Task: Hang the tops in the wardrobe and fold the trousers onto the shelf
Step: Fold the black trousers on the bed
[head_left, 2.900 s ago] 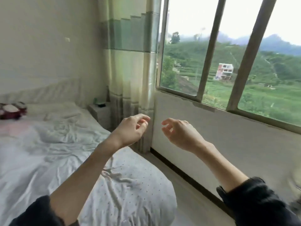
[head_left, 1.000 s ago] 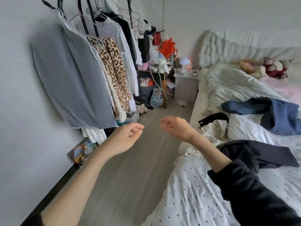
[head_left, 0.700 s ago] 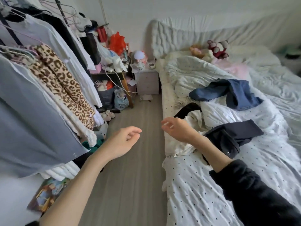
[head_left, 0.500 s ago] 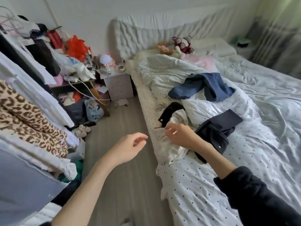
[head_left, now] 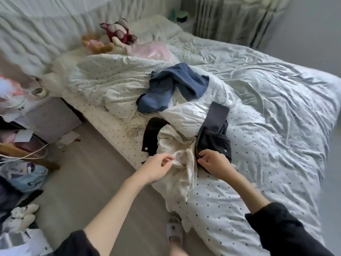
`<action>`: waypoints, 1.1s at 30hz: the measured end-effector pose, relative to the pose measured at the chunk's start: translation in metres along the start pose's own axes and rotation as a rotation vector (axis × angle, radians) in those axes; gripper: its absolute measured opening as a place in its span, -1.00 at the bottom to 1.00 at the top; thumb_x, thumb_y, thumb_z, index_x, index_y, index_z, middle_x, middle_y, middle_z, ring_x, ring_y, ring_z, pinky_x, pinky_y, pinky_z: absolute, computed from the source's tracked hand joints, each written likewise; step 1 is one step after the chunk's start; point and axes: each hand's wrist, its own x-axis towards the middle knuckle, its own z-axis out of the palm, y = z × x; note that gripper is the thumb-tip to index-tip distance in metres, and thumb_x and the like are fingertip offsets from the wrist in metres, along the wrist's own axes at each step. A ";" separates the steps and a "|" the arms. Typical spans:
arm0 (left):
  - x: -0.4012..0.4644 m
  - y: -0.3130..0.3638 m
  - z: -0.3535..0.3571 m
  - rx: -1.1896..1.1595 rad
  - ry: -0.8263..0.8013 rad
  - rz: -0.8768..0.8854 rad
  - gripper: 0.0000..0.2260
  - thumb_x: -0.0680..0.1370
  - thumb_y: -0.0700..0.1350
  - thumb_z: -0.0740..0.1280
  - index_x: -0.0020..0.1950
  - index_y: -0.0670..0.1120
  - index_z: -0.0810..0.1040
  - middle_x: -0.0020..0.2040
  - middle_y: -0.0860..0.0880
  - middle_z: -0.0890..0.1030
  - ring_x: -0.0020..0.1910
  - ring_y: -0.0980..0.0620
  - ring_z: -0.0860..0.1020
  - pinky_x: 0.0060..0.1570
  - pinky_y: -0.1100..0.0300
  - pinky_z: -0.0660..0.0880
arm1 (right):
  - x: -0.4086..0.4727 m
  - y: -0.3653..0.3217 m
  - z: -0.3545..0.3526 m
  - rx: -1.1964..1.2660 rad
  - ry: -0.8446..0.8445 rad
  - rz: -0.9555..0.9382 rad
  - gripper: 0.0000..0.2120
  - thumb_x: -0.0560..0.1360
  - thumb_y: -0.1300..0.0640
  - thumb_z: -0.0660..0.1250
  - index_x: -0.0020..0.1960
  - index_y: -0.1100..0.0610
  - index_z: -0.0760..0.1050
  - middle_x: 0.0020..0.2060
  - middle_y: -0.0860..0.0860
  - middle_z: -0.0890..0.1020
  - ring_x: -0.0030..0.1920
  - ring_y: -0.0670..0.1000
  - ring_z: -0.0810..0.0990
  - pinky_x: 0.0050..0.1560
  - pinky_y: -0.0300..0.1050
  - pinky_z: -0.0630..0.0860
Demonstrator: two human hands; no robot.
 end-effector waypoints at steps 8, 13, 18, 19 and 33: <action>0.141 -0.008 0.016 0.141 -0.145 0.090 -0.71 0.62 -0.13 0.16 0.33 -0.06 0.45 0.32 -0.01 0.46 0.31 0.07 0.39 0.21 0.31 0.25 | 0.111 0.042 0.017 -0.013 0.052 0.244 -0.65 0.56 0.01 0.24 0.24 0.20 0.48 0.15 0.11 0.58 0.16 0.11 0.52 0.10 -0.04 0.47; 0.234 -0.014 0.009 0.249 -0.065 0.212 -0.68 0.60 -0.19 0.16 0.36 -0.08 0.41 0.36 -0.01 0.41 0.41 0.04 0.28 0.34 0.27 0.14 | 0.179 0.059 0.022 -0.144 0.087 0.372 -0.37 0.49 -0.27 0.23 0.38 0.12 0.29 0.32 0.06 0.39 0.32 0.14 0.35 0.22 0.14 0.35; 0.281 -0.026 0.028 0.568 -0.111 0.601 -0.58 0.48 -0.27 0.34 0.34 -0.10 0.46 0.40 -0.06 0.42 0.44 -0.09 0.30 0.39 -0.12 0.27 | 0.213 0.065 0.058 -0.256 0.087 0.585 -0.42 0.49 -0.23 0.24 0.30 0.17 0.30 0.29 0.07 0.31 0.29 0.14 0.31 0.15 0.12 0.34; 0.288 -0.026 0.034 0.631 -0.142 0.688 -0.56 0.44 -0.27 0.39 0.31 -0.09 0.50 0.37 -0.08 0.46 0.41 -0.13 0.35 0.35 -0.19 0.30 | 0.217 0.069 0.061 -0.276 0.145 0.586 -0.56 0.53 -0.12 0.22 0.26 0.16 0.36 0.27 0.07 0.34 0.27 0.14 0.34 0.13 0.09 0.34; 0.307 0.017 0.074 0.635 -0.461 0.469 -0.59 0.62 -0.10 0.09 0.48 0.04 0.20 0.55 -0.07 -0.03 0.52 -0.11 -0.17 0.34 -0.36 -0.21 | 0.155 0.101 0.042 0.534 0.144 0.691 -0.29 0.41 -0.17 0.40 0.44 0.12 0.29 0.38 0.01 0.40 0.37 0.00 0.37 0.33 -0.12 0.33</action>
